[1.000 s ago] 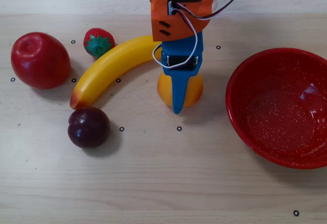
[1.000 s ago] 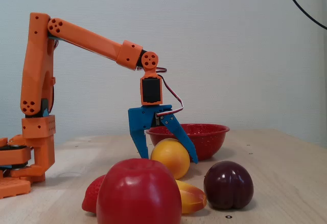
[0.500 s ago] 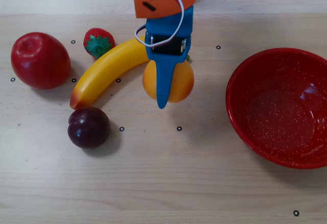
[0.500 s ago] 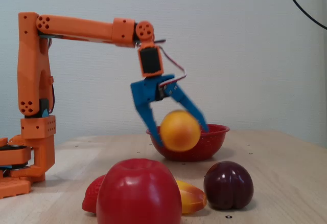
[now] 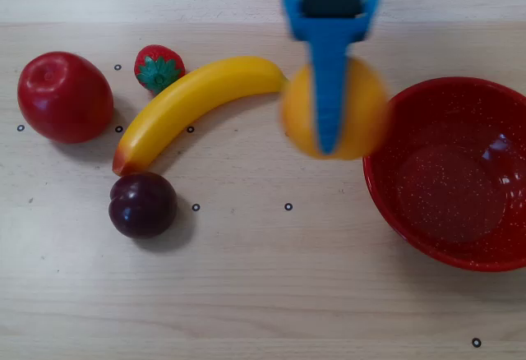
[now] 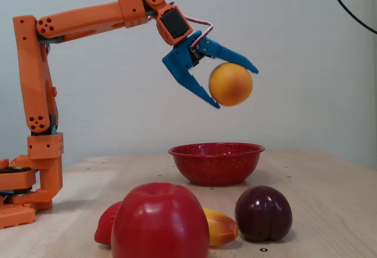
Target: Put the peach in the red bowl.
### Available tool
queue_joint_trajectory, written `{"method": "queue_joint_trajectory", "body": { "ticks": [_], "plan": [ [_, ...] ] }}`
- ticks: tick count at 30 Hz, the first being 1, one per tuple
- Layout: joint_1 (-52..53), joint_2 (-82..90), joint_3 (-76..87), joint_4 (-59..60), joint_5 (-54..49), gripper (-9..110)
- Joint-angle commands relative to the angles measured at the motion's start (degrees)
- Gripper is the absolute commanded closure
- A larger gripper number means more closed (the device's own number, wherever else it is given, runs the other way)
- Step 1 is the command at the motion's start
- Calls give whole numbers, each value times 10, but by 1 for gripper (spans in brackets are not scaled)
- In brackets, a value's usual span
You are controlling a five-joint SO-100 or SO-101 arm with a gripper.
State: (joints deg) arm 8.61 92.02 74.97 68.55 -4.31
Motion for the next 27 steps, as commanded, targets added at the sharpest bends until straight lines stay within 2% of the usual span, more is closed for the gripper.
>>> {"method": "queue_joint_trajectory", "body": {
  "ticks": [1,5,14,24,27],
  "plan": [
    [60,74,-63,-33,-8,101],
    [125,73,-44,-84,2,101],
    [223,0,4,-141,98,98],
    [207,-115,4,-150,128,87],
    [192,-136,10,-143,141,77]
  ]
}}
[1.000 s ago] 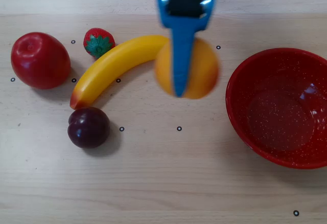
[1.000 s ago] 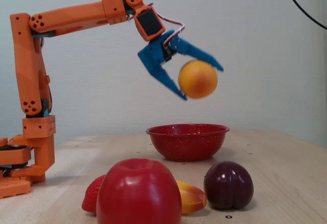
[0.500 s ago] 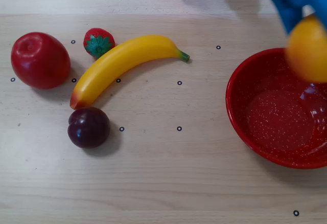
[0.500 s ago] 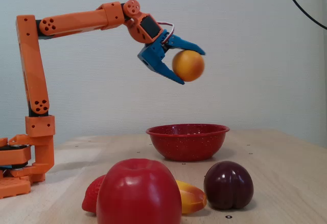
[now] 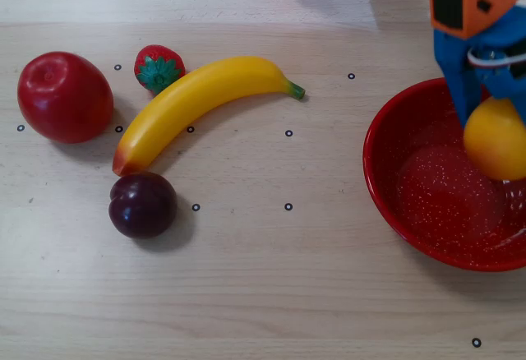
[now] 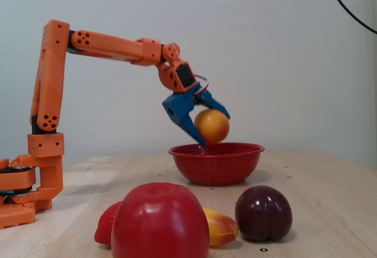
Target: Put the peach in the red bowl.
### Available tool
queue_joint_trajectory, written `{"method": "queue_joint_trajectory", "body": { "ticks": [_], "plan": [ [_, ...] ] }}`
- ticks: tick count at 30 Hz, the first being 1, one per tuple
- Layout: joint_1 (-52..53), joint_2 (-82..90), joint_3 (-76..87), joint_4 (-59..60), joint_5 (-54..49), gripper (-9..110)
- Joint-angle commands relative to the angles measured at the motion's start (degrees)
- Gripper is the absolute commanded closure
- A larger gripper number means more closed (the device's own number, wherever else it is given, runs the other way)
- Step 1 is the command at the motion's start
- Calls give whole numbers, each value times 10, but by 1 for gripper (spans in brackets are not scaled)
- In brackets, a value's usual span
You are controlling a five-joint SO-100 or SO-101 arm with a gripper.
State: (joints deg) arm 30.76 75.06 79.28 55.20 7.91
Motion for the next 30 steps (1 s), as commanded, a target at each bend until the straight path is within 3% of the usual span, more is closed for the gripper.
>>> {"method": "queue_joint_trajectory", "body": {
  "ticks": [1,7,12,15,26,30],
  "plan": [
    [-33,30,-29,-9,24,73],
    [-52,17,-30,28,32,55],
    [-58,12,-35,38,27,53],
    [-60,17,-50,39,13,59],
    [-91,105,-86,47,-28,99],
    [-115,162,-35,40,-33,101]
  ]
}}
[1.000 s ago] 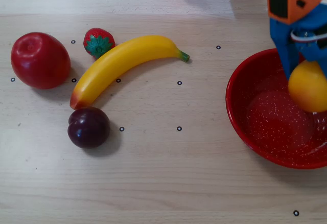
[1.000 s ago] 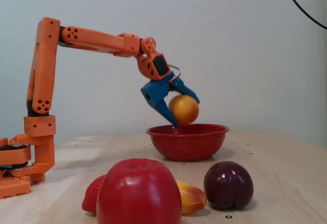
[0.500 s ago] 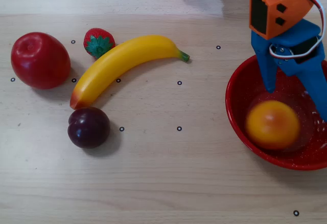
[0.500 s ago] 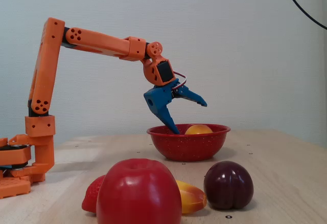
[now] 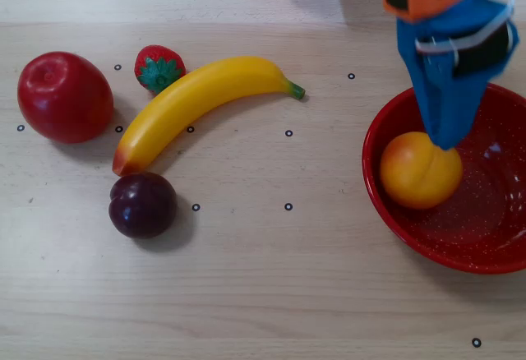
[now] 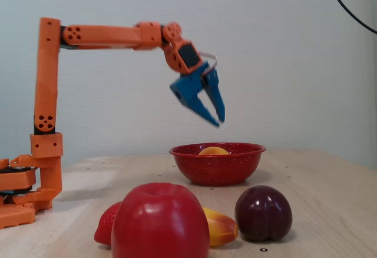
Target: Put the peach in the red bowl.
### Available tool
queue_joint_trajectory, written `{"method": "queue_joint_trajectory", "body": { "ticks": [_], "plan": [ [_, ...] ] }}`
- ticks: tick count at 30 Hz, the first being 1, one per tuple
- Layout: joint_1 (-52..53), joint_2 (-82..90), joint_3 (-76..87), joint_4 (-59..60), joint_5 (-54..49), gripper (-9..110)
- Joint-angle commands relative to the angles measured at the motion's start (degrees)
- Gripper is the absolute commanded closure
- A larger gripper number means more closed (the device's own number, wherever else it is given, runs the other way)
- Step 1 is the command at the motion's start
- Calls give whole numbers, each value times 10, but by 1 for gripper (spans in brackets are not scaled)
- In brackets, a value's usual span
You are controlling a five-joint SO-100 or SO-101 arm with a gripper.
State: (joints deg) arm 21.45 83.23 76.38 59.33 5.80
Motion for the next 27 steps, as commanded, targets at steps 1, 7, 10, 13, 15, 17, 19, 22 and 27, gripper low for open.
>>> {"method": "queue_joint_trajectory", "body": {
  "ticks": [1,7,10,13,15,17,19,22,27],
  "plan": [
    [-28,97,12,-4,-14,101],
    [-73,238,200,-85,-19,101],
    [-98,310,305,-126,-7,101],
    [-122,368,402,-163,4,101],
    [-135,406,469,-199,12,101],
    [-149,445,533,-236,17,101],
    [-159,484,594,-265,20,101],
    [-174,552,681,-294,25,101],
    [-189,671,812,-319,32,101]
  ]
}}
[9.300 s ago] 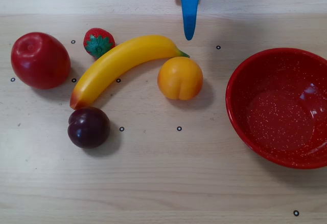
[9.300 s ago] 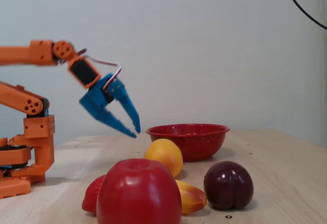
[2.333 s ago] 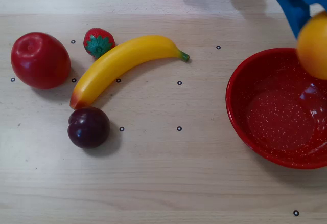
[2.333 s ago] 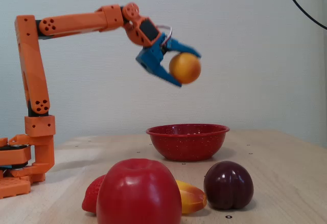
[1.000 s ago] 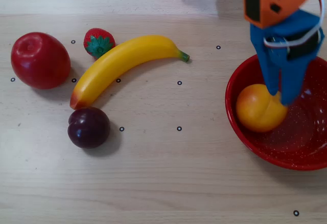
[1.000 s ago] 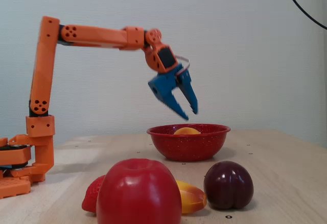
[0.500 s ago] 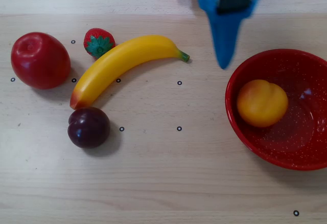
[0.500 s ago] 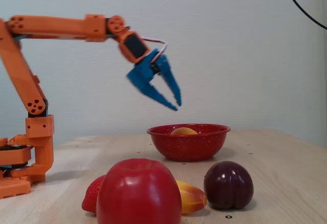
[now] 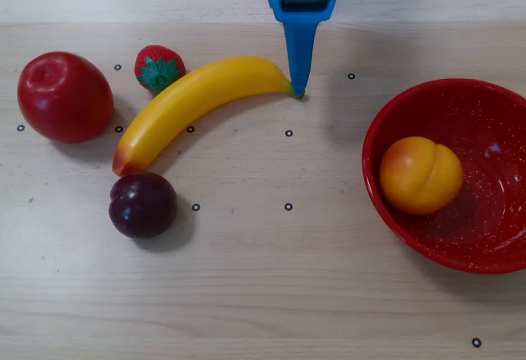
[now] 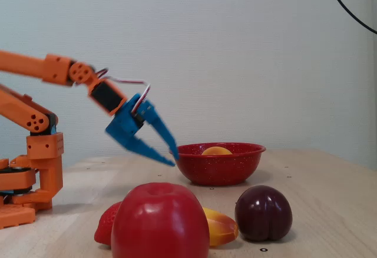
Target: Put the peach in the red bowl.
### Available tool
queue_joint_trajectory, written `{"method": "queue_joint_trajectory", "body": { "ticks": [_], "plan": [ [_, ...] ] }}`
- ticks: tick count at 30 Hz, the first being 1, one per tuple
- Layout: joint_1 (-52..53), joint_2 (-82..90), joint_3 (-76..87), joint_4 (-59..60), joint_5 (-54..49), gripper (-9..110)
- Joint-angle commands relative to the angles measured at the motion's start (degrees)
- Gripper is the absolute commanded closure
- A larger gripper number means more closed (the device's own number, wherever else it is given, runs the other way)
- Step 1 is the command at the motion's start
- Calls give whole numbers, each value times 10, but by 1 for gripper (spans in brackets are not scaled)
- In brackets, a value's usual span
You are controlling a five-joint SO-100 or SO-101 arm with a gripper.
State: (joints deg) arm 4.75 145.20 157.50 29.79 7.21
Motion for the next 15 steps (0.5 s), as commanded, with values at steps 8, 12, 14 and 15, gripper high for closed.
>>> {"method": "queue_joint_trajectory", "body": {
  "ticks": [8,12,14,15],
  "plan": [
    [-42,237,175,-50,43,101],
    [-54,301,212,-11,36,101],
    [-54,327,212,30,21,101],
    [-53,338,212,47,12,101]
  ]
}}
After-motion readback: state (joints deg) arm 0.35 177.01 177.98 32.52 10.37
